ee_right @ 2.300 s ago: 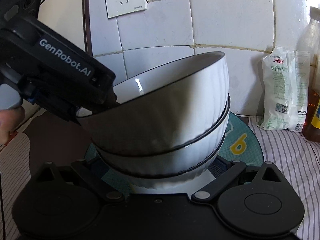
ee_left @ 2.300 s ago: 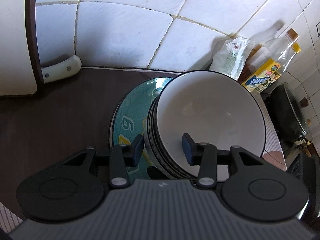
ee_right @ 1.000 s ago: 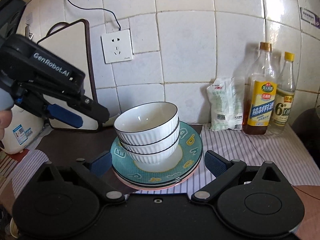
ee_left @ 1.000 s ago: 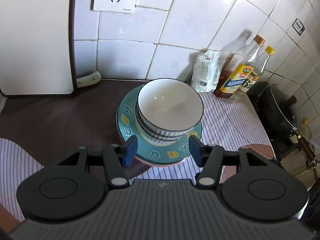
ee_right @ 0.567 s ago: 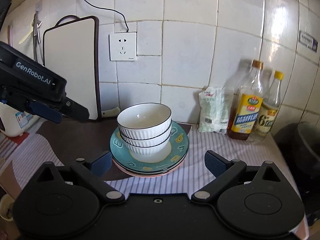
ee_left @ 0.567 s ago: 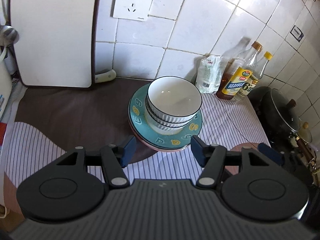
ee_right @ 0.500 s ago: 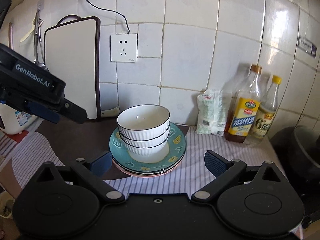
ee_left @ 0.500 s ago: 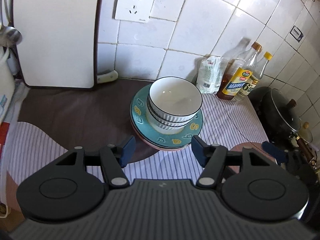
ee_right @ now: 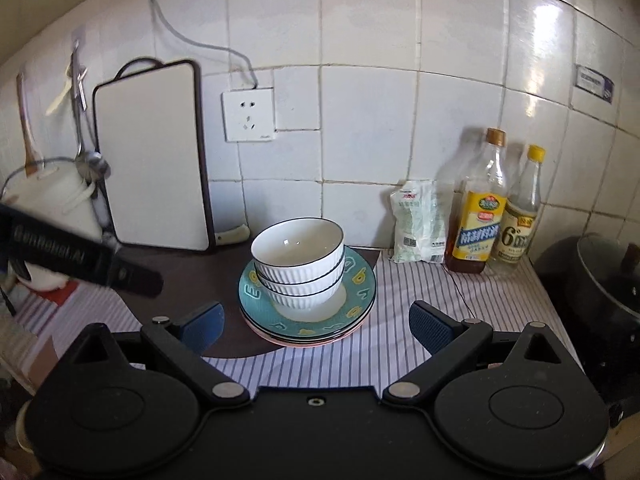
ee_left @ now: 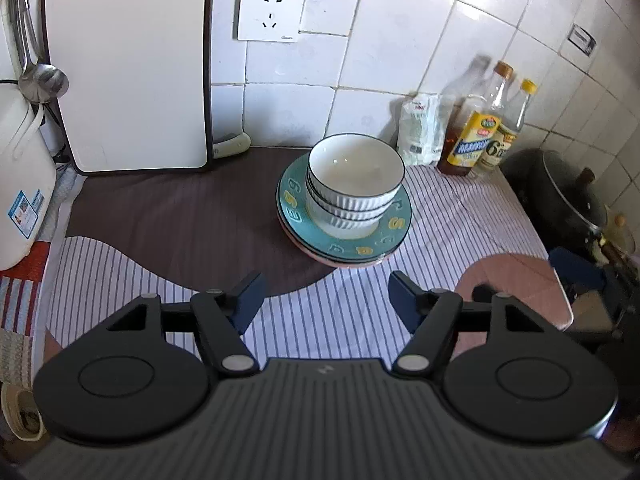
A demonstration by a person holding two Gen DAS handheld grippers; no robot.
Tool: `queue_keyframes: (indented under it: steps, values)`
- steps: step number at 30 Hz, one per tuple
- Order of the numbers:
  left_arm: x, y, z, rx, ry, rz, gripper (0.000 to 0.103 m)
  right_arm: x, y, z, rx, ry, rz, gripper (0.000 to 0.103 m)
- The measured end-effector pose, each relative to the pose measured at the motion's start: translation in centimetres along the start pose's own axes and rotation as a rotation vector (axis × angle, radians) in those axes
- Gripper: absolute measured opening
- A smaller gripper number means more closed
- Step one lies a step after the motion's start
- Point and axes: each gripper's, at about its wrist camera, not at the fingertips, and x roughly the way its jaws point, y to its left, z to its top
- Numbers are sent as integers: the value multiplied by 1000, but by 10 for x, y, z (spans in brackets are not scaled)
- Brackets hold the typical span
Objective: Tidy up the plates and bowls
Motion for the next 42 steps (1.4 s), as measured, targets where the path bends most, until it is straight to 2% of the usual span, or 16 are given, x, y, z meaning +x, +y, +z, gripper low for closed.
queue_keyframes:
  steps: [5, 9, 11, 17, 22, 31, 42]
  values:
    - [-4, 1, -11, 8, 9, 27, 83, -10, -10, -1, 74, -4, -15, 100]
    - [-4, 2, -21, 13, 14, 47, 92, -13, -12, 0, 109, 38, -62, 101]
    - [-5, 2, -26, 25, 4, 71, 94, -15, -12, -1, 123, 55, -68, 102]
    - [-13, 0, -35, 27, 2, 56, 94, -22, 1, -3, 45, 125, -145, 103]
    - [-20, -4, -44, 38, -2, 73, 94, -32, 1, -7, 73, 108, -128, 103]
    - [-27, -8, -64, 45, -35, 107, 94, -49, -1, -20, 104, 28, -166, 103]
    - [-35, -5, -73, 40, -47, 116, 94, -56, 6, -26, 78, 39, -170, 103]
